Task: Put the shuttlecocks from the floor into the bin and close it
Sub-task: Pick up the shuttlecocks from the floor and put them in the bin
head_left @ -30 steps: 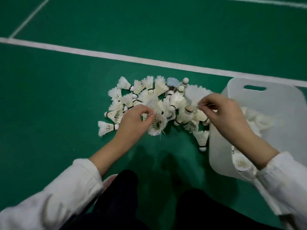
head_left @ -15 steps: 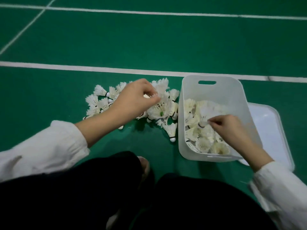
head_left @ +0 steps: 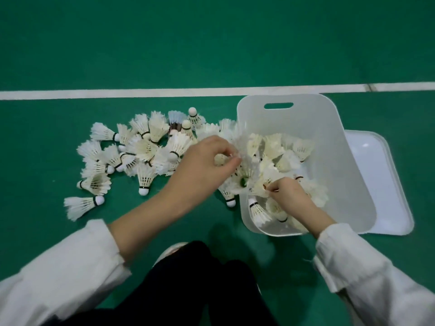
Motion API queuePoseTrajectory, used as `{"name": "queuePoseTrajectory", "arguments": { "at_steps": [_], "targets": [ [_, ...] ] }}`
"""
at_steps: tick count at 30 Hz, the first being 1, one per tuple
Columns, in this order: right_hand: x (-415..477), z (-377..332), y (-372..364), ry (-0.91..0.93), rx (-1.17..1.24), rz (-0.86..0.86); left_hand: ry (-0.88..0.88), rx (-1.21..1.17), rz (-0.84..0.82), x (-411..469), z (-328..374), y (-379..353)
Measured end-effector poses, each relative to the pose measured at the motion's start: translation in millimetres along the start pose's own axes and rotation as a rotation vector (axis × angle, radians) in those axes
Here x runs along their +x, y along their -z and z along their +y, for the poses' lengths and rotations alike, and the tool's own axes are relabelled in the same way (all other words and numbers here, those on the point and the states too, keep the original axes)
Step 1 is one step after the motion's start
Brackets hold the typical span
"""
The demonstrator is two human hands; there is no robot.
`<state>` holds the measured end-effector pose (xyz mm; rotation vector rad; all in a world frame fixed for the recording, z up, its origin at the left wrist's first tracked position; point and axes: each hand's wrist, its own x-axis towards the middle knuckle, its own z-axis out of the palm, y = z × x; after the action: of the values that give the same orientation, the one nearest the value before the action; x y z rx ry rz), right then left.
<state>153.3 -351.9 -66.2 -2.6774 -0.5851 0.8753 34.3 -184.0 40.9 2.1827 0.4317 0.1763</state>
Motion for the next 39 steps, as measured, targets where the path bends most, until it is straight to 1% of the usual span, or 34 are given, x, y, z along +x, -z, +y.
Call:
{"name": "queuePoseTrajectory", "arguments": {
  "at_steps": [4, 6, 7, 8, 9, 10, 11, 12, 13, 14, 15, 17, 19, 22, 24, 26, 28, 31, 32, 33, 35, 39],
  "targets": [
    [2, 5, 5, -0.06, -0.024, -0.044, 0.001, 0.009, -0.07, 3, -8, -17],
    [-2, 5, 8, -0.05, -0.055, -0.042, -0.03, -0.006, -0.091, 8, -8, -22],
    [-6, 4, 11, -0.029, -0.066, 0.005, -0.053, -0.018, -0.105, 10, -7, -24],
    [-13, 3, 14, -0.007, -0.04, 0.094, -0.078, -0.023, -0.115, 11, -7, -25],
    [-22, -2, 20, 0.016, 0.041, 0.207, -0.105, -0.018, -0.121, 12, -7, -26],
    [-31, -7, 26, 0.036, 0.192, 0.306, -0.13, -0.009, -0.13, 13, -8, -27],
    [-40, -15, 33, 0.052, 0.397, 0.35, -0.156, 0.0, -0.145, 13, -9, -28],
    [-49, -25, 40, 0.066, 0.628, 0.335, -0.182, 0.01, -0.164, 14, -9, -30],
    [-55, -35, 47, 0.073, 0.817, 0.275, -0.211, 0.023, -0.185, 14, -9, -31],
    [-58, -44, 51, 0.084, 0.889, 0.211, -0.243, 0.037, -0.204, 14, -10, -33],
    [-58, -50, 54, 0.099, 0.866, 0.168, -0.27, 0.05, -0.219, 14, -10, -34],
    [-53, -58, 58, 0.093, 0.803, 0.134, -0.279, 0.06, -0.236, 14, -12, -34],
    [-45, -59, 64, 0.041, 0.879, 0.081, -0.285, 0.059, -0.244, 15, -16, -32],
    [-35, -60, 76, -0.064, 1.026, -0.064, -0.315, 0.071, -0.238, 16, -20, -28],
    [-29, -59, 79, -0.095, 1.021, -0.124, -0.322, 0.061, -0.243, 18, -21, -26],
    [-24, -58, 80, -0.036, 0.873, -0.095, -0.335, 0.054, -0.246, 19, -22, -25],
    [-19, -55, 83, -0.001, 0.786, 0.003, -0.332, 0.054, -0.23, 19, -24, -25],
    [-3, -36, 87, -0.086, 0.845, 0.228, -0.257, 0.055, -0.139, 19, -28, -22],
    [3, -28, 86, -0.123, 0.861, 0.288, -0.219, 0.038, -0.101, 20, -30, -19],
    [9, -22, 84, -0.157, 0.854, 0.312, -0.178, 0.021, -0.076, 22, -32, -16],
    [20, -15, 70, -0.197, 0.803, 0.27, -0.093, 0.013, -0.072, 24, -35, -8],
    [39, -22, 40, -0.173, 0.698, 0.167, 0.036, -0.07, -0.059, 24, -44, 3]
  ]
}}
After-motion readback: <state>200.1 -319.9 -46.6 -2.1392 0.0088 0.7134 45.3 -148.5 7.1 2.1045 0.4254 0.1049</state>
